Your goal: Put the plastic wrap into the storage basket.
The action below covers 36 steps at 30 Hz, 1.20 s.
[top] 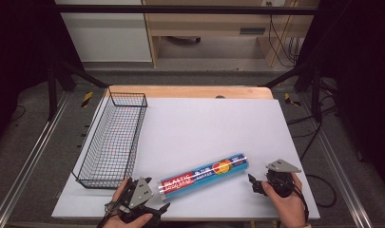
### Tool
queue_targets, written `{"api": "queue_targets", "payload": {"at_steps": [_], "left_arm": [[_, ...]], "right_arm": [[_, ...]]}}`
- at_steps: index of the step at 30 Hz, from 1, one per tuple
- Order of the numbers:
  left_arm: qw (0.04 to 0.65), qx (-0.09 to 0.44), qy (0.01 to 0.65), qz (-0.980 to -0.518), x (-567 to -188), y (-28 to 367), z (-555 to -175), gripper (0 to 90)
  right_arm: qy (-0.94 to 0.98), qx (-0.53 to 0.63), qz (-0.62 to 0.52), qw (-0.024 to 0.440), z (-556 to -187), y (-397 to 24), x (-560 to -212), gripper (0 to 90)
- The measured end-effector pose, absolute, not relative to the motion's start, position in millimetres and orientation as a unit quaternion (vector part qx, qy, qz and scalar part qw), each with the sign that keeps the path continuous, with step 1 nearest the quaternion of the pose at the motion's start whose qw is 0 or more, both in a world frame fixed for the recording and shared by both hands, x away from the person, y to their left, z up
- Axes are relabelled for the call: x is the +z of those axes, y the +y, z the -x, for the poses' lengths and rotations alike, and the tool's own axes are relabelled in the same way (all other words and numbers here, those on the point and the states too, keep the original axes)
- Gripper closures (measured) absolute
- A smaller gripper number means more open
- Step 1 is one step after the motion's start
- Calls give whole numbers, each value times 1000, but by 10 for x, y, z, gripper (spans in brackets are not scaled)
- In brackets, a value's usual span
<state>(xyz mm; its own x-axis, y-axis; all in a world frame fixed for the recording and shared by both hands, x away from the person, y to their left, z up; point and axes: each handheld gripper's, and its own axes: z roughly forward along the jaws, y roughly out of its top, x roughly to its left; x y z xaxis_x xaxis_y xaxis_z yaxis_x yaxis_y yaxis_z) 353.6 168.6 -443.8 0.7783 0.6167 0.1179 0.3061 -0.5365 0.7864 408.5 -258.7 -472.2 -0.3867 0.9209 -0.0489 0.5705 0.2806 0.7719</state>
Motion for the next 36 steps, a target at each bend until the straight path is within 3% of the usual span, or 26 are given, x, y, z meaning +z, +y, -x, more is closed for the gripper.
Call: {"api": "queue_targets", "payload": {"at_steps": [14, 26, 36], "left_arm": [[324, 180, 208, -905, -4061, 1013, -3904, 50], [292, 177, 184, -922, -4004, 756, -4118, 43], [304, 191, 185, -915, -3959, 530, -4223, 53]], "right_arm": [[756, 349, -492, 253, -4055, -2597, -4736, 129], [756, 351, -491, 253, -4034, -2584, -4734, 128], [758, 348, -489, 257, -4045, -2559, -4747, 130]]}}
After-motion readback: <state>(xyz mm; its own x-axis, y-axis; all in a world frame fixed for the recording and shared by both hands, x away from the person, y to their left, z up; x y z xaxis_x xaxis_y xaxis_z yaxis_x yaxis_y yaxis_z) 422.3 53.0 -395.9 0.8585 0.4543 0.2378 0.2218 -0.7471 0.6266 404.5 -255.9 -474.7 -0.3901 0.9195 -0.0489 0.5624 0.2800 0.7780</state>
